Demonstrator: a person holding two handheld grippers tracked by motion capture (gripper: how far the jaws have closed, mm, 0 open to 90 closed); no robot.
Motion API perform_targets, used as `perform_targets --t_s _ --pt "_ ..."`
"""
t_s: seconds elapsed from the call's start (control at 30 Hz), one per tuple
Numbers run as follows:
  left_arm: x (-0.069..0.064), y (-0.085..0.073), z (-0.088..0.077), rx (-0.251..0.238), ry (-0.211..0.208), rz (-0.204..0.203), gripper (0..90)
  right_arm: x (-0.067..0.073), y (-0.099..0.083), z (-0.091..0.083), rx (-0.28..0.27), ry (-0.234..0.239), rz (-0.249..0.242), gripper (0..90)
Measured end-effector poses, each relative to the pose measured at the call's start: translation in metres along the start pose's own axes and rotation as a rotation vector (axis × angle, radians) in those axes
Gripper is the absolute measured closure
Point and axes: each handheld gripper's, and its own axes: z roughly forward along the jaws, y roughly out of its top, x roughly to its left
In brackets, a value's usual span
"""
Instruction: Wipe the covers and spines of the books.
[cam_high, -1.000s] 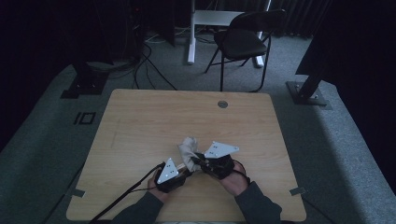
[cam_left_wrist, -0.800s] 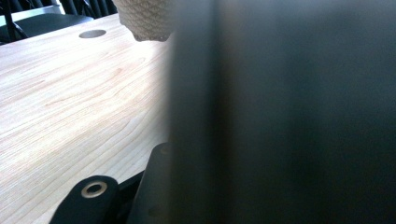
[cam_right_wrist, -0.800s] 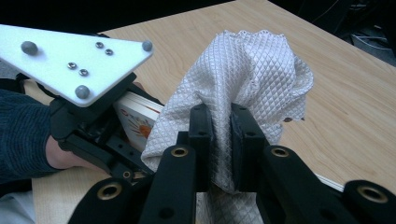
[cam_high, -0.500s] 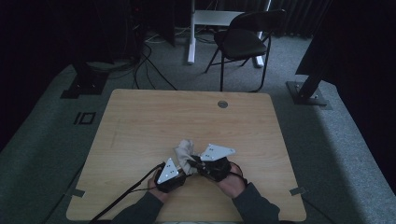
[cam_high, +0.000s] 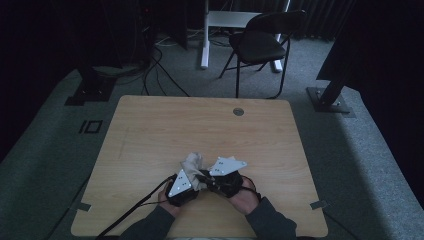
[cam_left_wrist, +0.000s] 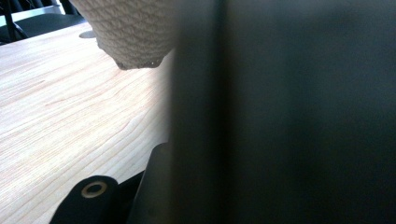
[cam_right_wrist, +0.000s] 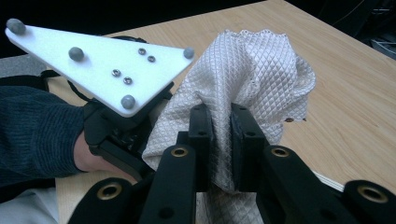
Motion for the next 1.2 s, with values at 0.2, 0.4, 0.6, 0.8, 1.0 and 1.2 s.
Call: perform_targets --t_s 0.2,0.4,0.6,0.8,1.0,1.2 --pt "0.0001 0.0 0.0 -0.001 0.002 0.001 75.9 0.0045 0.0016 0.0021 0.0 0.009 -0.007 81.3" --pt "0.0001 0.0 0.0001 -0.003 0.002 0.001 75.9 0.0047 0.0014 0.0021 -0.001 0.012 -0.006 81.3" --pt "0.0 0.0 0.0 -0.002 0.002 0.002 75.9 0.0047 0.001 0.0017 -0.003 0.01 -0.008 81.3" --pt "0.0001 0.0 0.0 -0.002 0.002 0.003 75.9 0.0048 0.0009 0.0017 -0.003 0.008 -0.009 81.3" --pt "0.0001 0.0 0.0 -0.002 0.001 0.002 75.9 0.0044 0.0007 0.0016 -0.003 0.008 -0.008 81.3" --pt "0.0 0.0 0.0001 -0.001 0.0 -0.001 75.9 0.0015 -0.0001 0.0008 -0.004 0.003 -0.003 81.3"
